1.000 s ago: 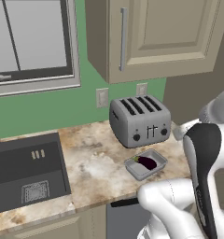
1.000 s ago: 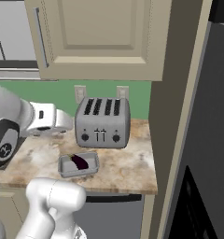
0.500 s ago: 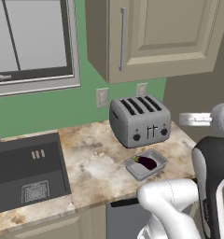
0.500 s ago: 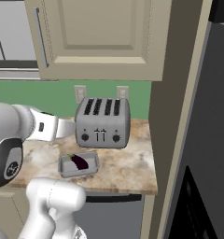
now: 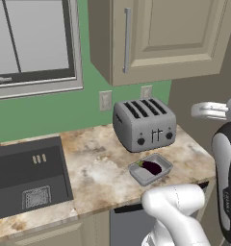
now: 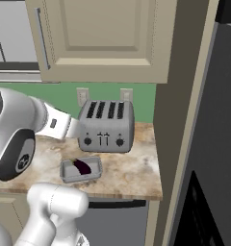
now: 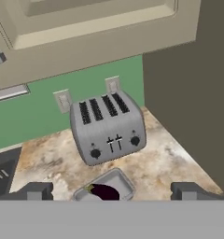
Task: Take the eggplant and lemon out of the freezer and place them in the tupperware container on the counter. Then put the tupperware containing the vegetables back in the freezer.
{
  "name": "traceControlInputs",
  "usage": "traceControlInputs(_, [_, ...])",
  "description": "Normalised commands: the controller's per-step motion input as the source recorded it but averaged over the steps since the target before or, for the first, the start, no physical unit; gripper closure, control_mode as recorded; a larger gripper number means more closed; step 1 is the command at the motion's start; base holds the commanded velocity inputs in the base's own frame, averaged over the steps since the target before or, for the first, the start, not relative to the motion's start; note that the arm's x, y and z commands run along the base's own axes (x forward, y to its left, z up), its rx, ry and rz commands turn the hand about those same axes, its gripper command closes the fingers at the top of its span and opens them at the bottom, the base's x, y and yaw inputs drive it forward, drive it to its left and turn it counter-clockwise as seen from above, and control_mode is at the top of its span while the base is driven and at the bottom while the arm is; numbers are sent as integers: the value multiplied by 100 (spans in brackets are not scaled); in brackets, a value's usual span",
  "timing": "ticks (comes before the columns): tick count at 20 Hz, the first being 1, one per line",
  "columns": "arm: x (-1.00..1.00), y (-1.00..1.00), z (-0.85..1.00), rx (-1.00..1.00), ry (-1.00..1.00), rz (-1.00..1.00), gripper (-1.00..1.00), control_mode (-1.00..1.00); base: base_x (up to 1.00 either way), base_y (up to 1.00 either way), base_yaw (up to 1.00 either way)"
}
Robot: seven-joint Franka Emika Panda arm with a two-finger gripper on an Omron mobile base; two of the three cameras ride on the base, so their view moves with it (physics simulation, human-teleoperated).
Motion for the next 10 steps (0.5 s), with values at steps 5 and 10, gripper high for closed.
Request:
traceControlInputs(5, [0, 0, 0, 0, 0, 0, -100, -100, 0, 0, 0])
traceControlInputs(10, [0, 0, 0, 0, 0, 0, -100, -100, 0, 0, 0])
